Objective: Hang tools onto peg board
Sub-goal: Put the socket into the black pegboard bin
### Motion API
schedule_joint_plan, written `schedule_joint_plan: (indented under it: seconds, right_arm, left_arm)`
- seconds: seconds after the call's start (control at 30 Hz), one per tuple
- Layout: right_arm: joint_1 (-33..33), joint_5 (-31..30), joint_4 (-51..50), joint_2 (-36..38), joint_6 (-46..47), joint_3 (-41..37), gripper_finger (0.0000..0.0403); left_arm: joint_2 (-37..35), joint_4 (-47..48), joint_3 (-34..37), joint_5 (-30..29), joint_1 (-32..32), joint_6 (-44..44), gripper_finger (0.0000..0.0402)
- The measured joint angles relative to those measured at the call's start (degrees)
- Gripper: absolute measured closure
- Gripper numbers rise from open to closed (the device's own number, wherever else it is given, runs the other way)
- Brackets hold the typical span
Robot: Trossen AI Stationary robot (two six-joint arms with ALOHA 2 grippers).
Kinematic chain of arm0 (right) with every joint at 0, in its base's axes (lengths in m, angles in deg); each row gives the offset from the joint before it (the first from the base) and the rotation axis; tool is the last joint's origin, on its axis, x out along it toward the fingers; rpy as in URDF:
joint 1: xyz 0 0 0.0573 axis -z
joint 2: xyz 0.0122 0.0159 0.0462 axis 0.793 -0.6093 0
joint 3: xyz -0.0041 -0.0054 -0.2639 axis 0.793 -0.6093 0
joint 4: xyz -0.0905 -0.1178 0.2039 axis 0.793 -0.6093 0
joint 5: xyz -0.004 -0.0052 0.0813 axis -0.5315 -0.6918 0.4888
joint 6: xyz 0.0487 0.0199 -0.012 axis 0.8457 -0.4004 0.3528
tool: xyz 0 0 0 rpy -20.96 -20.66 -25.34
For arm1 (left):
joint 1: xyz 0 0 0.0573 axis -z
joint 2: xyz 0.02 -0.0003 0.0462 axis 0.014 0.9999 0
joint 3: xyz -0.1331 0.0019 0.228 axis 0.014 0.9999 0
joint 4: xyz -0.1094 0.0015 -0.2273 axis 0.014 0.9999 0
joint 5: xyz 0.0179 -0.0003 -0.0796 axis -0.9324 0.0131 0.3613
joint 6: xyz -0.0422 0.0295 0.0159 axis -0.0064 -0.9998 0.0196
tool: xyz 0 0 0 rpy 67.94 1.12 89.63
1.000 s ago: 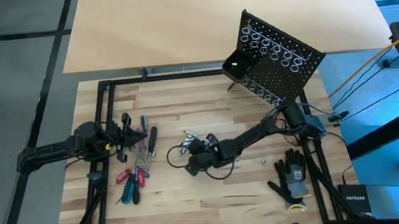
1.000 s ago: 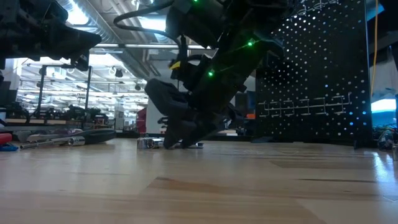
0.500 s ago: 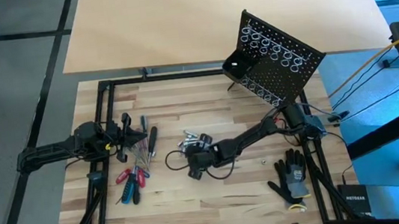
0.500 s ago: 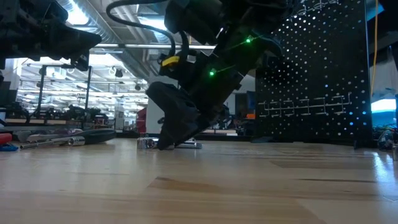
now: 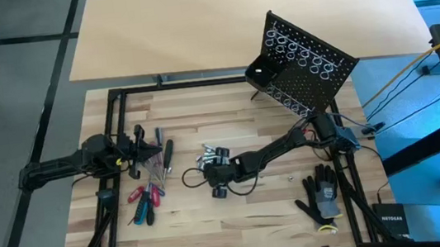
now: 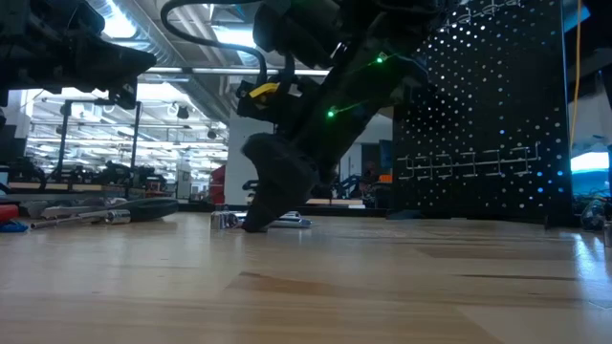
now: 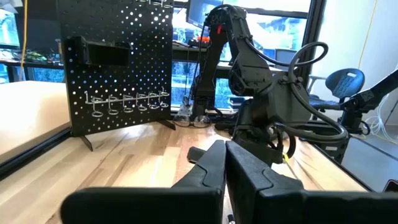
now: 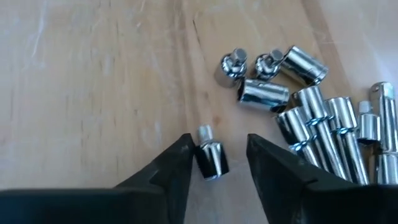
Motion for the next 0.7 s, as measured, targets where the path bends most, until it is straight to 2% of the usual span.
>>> schedule_joint_plan:
  seconds: [0.3, 0.43, 0.53, 0.7]
  right_arm:
    - [-0.09, 2.60, -1.29, 0.18, -0.16, 0.02, 0.0347]
    - [-0.09, 2.61, -1.01, 0.18, -0.17, -0.03, 0.0349]
    - [-0.09, 2.55, -0.84, 0.16, -0.15, -0.07, 0.0334]
    - [-0.22, 0.32, -0.74, 0.24, -0.07, -0.13, 0.0328]
  left_arm:
    - [0.01, 0.02, 0.00, 0.00, 0.00, -0.07, 0.0400]
    - [0.01, 0.02, 0.00, -0.02, 0.00, -0.07, 0.0400]
    - [0.00, 0.02, 0.00, -0.02, 0.00, -0.06, 0.0400]
    - [0.01, 0.02, 0.00, 0.00, 0.00, 0.10, 0.0400]
